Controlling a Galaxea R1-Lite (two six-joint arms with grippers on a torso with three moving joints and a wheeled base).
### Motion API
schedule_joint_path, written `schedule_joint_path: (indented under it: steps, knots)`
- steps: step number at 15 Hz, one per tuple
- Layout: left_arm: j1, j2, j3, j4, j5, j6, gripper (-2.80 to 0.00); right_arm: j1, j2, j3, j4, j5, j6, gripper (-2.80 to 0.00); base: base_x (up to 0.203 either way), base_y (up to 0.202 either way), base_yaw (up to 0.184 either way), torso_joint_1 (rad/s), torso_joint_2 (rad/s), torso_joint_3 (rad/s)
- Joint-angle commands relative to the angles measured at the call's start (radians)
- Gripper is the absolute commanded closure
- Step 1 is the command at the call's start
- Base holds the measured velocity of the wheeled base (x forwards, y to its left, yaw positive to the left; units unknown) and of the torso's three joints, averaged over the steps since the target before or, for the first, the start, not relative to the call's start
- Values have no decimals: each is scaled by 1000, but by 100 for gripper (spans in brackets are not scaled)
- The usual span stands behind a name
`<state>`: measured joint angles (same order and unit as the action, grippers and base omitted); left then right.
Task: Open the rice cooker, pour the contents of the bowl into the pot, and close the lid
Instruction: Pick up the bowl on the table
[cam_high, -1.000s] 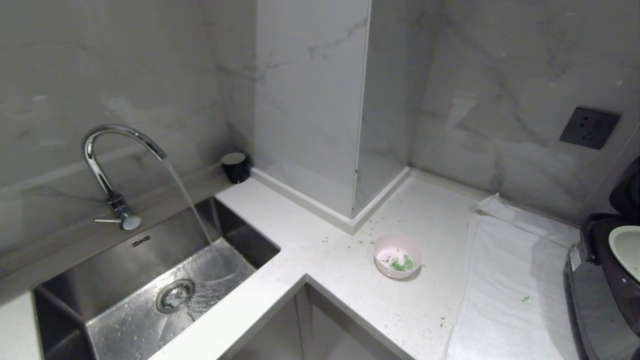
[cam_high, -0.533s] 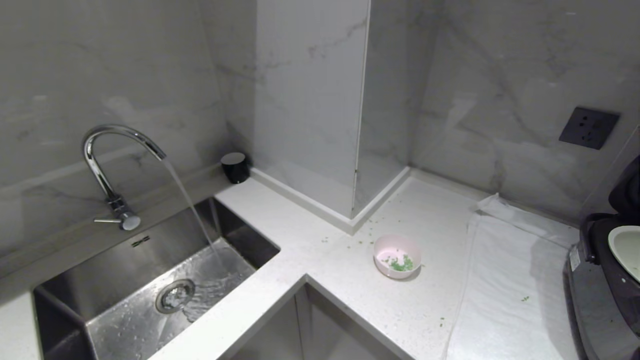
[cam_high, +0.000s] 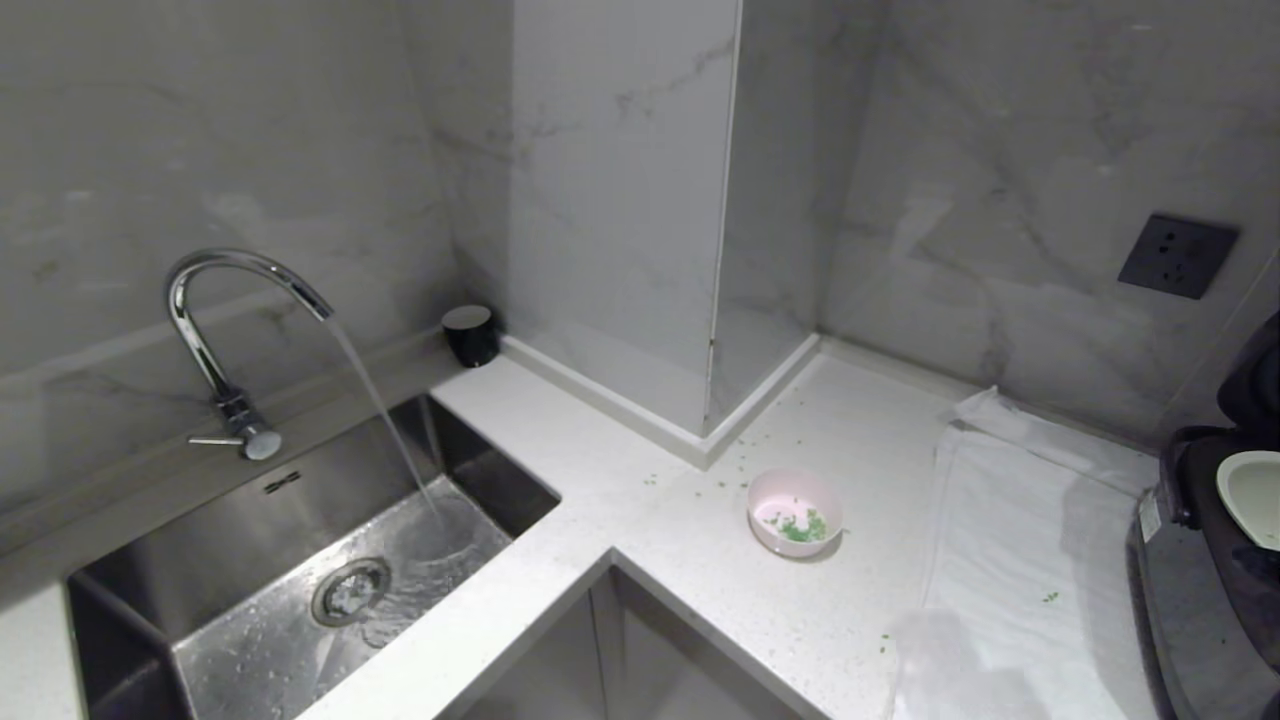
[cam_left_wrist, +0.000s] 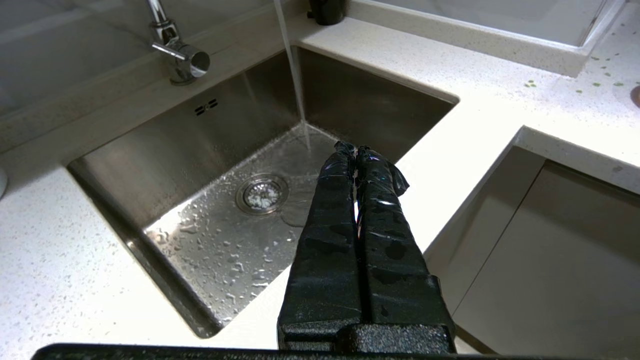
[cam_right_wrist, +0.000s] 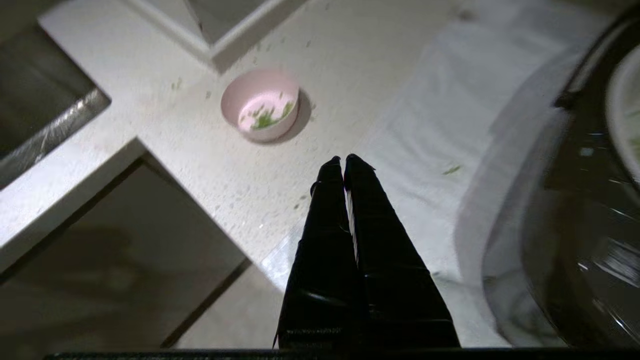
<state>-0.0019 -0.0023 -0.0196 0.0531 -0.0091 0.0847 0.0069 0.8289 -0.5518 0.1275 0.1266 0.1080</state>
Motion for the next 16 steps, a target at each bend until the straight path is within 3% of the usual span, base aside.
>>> schedule_joint_path:
  steps: [1, 4, 8, 11, 16]
  knots:
    - [-1, 2, 0, 2, 1, 0, 0, 15, 433, -157, 57, 71, 10, 0, 0, 0, 0, 0, 0, 0]
    - [-1, 2, 0, 2, 1, -6, 0, 76, 671, -338, 200, 156, 22, 0, 0, 0, 0, 0, 0, 0]
    - [-1, 1, 0, 2, 5, -14, 0, 129, 741, -380, 251, 184, 25, 0, 0, 0, 0, 0, 0, 0]
    - [-1, 1, 0, 2, 5, -14, 0, 128, 874, -383, 232, 161, 16, 0, 0, 0, 0, 0, 0, 0]
    - [0, 1, 0, 0, 12, -19, 0, 103, 1129, -426, 18, 40, 13, 0, 0, 0, 0, 0, 0, 0]
